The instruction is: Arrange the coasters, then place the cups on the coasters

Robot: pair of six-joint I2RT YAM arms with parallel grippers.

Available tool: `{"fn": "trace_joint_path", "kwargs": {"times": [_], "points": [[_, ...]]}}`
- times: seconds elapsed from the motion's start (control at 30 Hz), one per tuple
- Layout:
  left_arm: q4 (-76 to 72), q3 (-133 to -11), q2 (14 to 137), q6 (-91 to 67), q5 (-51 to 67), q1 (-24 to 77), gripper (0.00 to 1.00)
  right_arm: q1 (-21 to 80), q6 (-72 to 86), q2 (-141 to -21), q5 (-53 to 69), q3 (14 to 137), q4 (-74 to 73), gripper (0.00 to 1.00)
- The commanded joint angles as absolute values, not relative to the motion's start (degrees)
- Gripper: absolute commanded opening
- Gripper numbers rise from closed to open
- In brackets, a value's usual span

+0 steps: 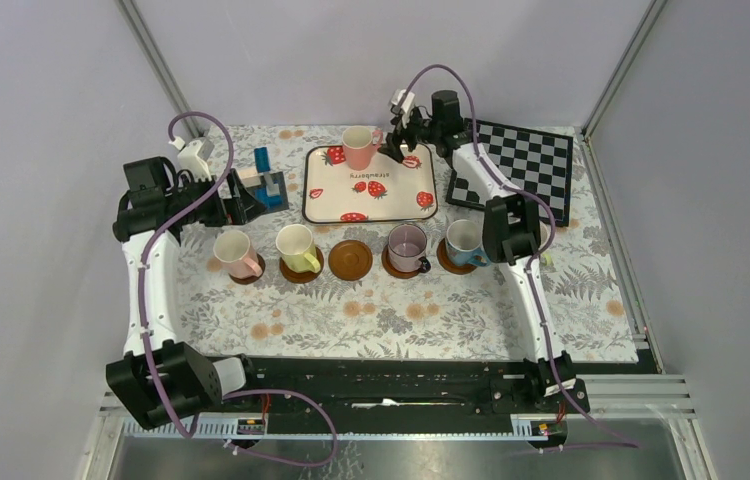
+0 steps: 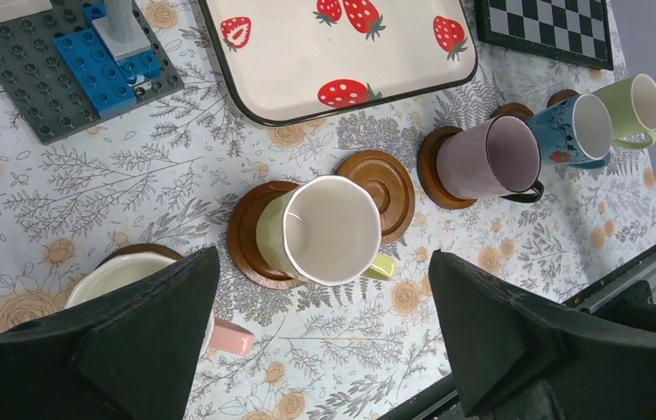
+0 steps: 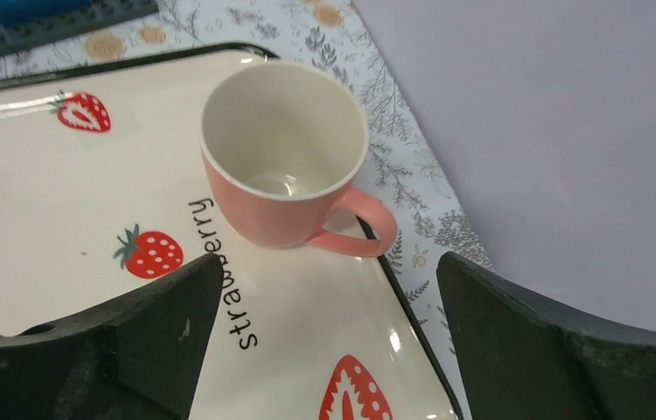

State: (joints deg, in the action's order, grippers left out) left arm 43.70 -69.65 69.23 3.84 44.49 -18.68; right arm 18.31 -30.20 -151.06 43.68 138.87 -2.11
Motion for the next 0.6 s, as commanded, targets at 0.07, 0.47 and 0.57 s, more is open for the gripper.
{"fn": "trace_joint_path", "kwargs": {"times": [0.07,0.47,0.57], "points": [[42.4,-72.2,69.4,4.8,46.5,-18.6,0.99,18.7,-38.6,-155.8,45.2,145.0,-1.8,0.99],[42.5,-72.2,69.8,4.2,47.1,-18.6,0.99,18.8,-42.8,-159.6,43.7,146.0,4.5,1.00],[41.7,-71.7,69.9,3.6,47.2,-18.6,0.99,19.4,-45.2,-160.3,44.0,146.7,3.2,0.99]]}}
